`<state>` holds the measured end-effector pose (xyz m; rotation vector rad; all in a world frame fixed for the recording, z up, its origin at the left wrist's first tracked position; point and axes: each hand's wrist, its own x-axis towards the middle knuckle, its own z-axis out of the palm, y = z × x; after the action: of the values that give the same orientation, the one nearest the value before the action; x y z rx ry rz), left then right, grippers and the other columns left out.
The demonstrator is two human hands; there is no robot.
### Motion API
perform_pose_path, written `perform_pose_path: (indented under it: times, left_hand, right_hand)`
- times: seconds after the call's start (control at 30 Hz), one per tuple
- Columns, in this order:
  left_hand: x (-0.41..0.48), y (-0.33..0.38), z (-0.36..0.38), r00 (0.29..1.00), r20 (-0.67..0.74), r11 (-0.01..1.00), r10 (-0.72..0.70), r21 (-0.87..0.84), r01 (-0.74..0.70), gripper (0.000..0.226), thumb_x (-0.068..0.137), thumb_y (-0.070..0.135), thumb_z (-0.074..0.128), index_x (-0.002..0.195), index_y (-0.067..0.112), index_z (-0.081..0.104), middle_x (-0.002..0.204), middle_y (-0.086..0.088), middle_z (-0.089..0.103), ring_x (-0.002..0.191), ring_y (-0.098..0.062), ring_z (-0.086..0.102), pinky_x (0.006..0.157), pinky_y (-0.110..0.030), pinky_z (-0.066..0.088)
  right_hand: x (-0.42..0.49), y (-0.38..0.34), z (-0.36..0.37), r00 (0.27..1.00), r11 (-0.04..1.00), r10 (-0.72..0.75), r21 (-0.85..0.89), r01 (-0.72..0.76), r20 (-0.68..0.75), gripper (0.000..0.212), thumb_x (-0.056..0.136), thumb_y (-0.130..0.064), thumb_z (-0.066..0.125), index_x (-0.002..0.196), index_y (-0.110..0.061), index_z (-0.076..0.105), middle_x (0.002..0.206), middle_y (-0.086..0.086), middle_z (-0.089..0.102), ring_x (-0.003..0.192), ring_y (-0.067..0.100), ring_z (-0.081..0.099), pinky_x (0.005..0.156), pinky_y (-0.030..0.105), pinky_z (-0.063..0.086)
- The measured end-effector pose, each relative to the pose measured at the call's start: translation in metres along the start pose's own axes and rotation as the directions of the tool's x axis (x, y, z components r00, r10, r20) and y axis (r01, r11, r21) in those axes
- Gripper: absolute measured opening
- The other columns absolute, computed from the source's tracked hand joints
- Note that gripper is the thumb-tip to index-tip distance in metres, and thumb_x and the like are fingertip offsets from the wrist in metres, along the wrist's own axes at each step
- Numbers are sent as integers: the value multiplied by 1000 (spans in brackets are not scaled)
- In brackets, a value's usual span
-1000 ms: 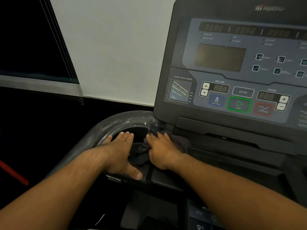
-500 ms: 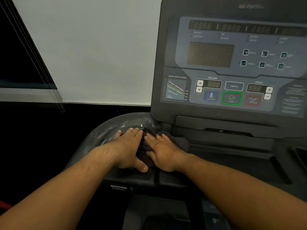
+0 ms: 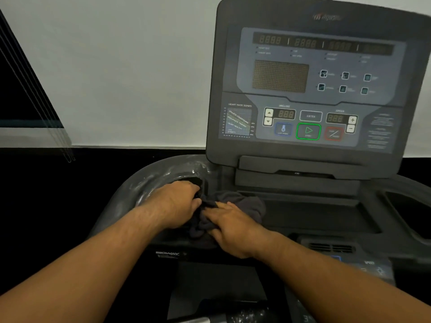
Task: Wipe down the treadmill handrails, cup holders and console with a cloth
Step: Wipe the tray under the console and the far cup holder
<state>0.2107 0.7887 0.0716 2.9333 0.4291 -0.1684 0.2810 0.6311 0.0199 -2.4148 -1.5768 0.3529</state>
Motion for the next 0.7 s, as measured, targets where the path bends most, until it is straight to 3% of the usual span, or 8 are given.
perform_pose_path:
  times: [0.07, 0.17, 0.23, 0.33, 0.43, 0.5, 0.57, 0.7]
  left_hand:
    - [0, 5, 2, 999, -31, 1000, 10, 3, -10, 35, 98, 41, 46, 124, 23, 60, 129, 0, 61, 116, -24, 57, 95, -38, 48]
    - [-1, 12, 2, 996, -73, 999, 49, 1, -49, 30, 98, 39, 45, 117, 24, 64, 122, -1, 64, 111, -25, 59, 89, -35, 48]
    - [-3, 15, 5, 994, -80, 997, 73, -21, -75, 32, 98, 39, 45, 119, 24, 64, 123, 0, 63, 113, -25, 58, 93, -38, 48]
    - [-5, 15, 12, 992, -87, 994, 94, -46, -98, 31, 98, 40, 46, 116, 23, 65, 120, 2, 64, 111, -23, 60, 93, -41, 49]
    - [-8, 16, 14, 988, -116, 991, 104, -76, -113, 29, 99, 37, 45, 114, 23, 66, 116, 2, 65, 106, -21, 61, 91, -40, 50]
    - [-9, 14, 14, 983, -156, 989, 97, -96, -112, 28, 99, 34, 45, 114, 22, 66, 115, 0, 66, 105, -22, 61, 90, -41, 50]
    - [-10, 10, 11, 975, -213, 989, 67, -112, -93, 27, 99, 31, 46, 113, 21, 67, 114, -2, 68, 104, -24, 62, 89, -40, 50]
    - [-18, 4, 11, 964, -264, 987, 14, -152, -56, 27, 99, 30, 48, 114, 20, 67, 114, -2, 68, 105, -23, 62, 90, -39, 50]
  right_hand:
    - [-13, -3, -5, 998, 998, -50, 44, 49, 25, 38, 94, -26, 52, 132, -21, 53, 139, 0, 50, 131, 19, 39, 116, 38, 23]
    - [-30, 1, -15, 992, 989, -101, 112, 92, 72, 38, 93, -23, 55, 131, -22, 55, 138, -3, 52, 131, 15, 41, 113, 33, 28]
    - [-39, 6, -19, 991, 991, -96, 105, 86, 95, 44, 94, -20, 55, 138, -24, 50, 145, -7, 46, 137, 13, 34, 116, 30, 24]
    - [-43, 8, -20, 994, 999, 32, 33, -36, 106, 54, 99, -29, 47, 150, -22, 30, 159, -4, 23, 145, 14, 16, 114, 18, 7]
    - [-36, -3, -13, 978, 982, 188, -52, -184, 89, 60, 102, -37, 39, 153, -18, 17, 162, 0, 7, 148, 25, 4, 117, 33, 5]
    - [-25, -12, -5, 976, 974, 193, -140, -178, 102, 58, 101, -41, 36, 152, -18, 19, 162, 1, 8, 147, 31, -1, 117, 46, 4]
    - [-11, -17, 3, 981, 968, 177, -195, -159, 79, 56, 102, -40, 34, 151, -15, 23, 160, 5, 16, 147, 33, 0, 117, 48, 3]
    - [8, -25, 19, 973, 954, 197, -204, -218, -121, 48, 103, -30, 33, 146, -8, 33, 151, 12, 35, 146, 33, 13, 119, 44, 5]
